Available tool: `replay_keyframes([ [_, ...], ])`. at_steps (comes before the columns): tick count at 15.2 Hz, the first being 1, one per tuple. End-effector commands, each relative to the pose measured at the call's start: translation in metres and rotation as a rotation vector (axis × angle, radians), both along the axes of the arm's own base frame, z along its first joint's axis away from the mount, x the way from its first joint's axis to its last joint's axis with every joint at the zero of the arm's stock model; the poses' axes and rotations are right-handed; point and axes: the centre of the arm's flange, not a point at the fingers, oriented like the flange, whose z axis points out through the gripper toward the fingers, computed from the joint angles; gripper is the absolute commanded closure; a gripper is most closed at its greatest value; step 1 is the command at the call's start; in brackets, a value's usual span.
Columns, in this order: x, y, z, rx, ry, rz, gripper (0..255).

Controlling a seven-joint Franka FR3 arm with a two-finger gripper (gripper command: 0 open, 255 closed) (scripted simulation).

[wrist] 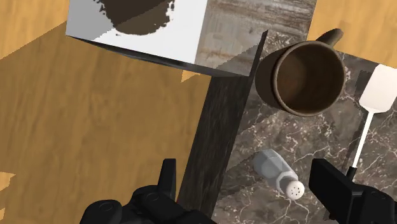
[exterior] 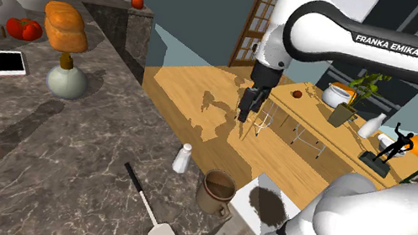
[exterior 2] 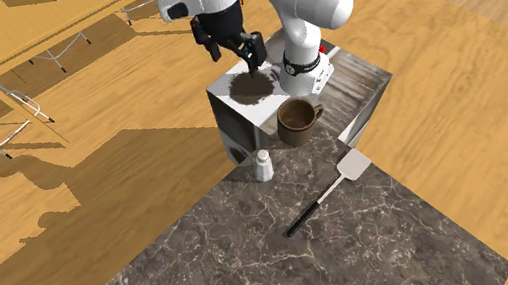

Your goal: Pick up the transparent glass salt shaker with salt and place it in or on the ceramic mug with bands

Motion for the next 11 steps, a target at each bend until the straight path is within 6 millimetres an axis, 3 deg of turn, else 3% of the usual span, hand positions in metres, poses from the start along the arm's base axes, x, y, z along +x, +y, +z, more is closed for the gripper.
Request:
replay_keyframes([
  [1, 0.011, 0.017, -0.02, 0.005, 0.015, 0.004, 0],
  [11, 0.072, 0.098, -0.112, 0.028, 0.095, 0.026, 0],
])
